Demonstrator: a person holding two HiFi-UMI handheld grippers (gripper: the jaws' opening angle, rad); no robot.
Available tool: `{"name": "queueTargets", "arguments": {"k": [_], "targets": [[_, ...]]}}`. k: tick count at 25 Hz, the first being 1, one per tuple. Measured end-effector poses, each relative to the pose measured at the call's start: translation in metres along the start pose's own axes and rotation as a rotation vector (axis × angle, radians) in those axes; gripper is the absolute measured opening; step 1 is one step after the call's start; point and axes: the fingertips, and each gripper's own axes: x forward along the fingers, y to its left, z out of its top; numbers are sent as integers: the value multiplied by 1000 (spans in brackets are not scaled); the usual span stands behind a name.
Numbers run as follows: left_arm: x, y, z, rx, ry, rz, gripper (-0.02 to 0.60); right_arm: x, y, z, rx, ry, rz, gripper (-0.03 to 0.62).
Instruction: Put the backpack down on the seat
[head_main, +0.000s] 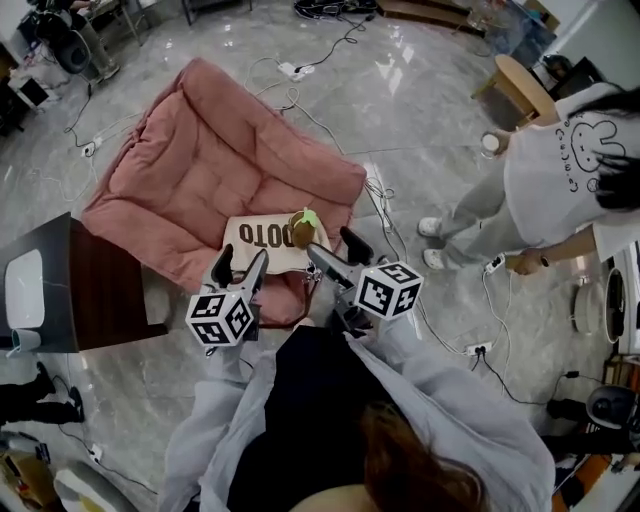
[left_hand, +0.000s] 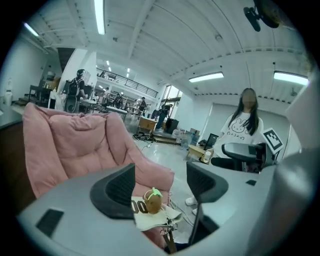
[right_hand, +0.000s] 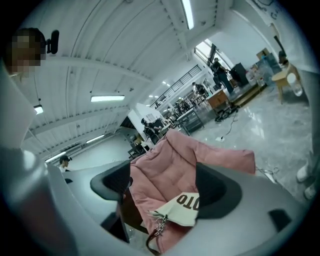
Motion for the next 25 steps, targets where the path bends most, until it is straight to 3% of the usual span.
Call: {"name": "queueTargets", "arguments": {"k": [3,4,5,6,7,8,13,15,20,25], "targets": [[3,-19,21,81,-36,-37,339,-12,2,20,-51,-48,-7,376],[3,-24,30,97,-60,-38,315,-16,3,27,-70,-66,-16,347],[1,-26,40,110,-93,-27,247,-20,3,34,-88,-86,-33,314],[0,-27,51,127,-132,-8,130,-23,2,41,-107,-109,-57,225],[0,-28,61,148,-169,7,40,-26,1,47,-130,-129,-80,72],[1,-30,70,168,-197,7,15,-26,1,52,-156,-140,-90,8],[4,-48,81,132,-207,-86,14,-31,14,58,-295,-121,-56,8],[8,-52,83,152,-199,-108,14,-32,15,62,-336,-123,-60,8],[17,-59,82,170,-183,-151,14,-26,11,67,-342,-124,-59,8],[14,-55,78,162,-173,-143,14,-21,15,60,-348,-99,-45,8]]}}
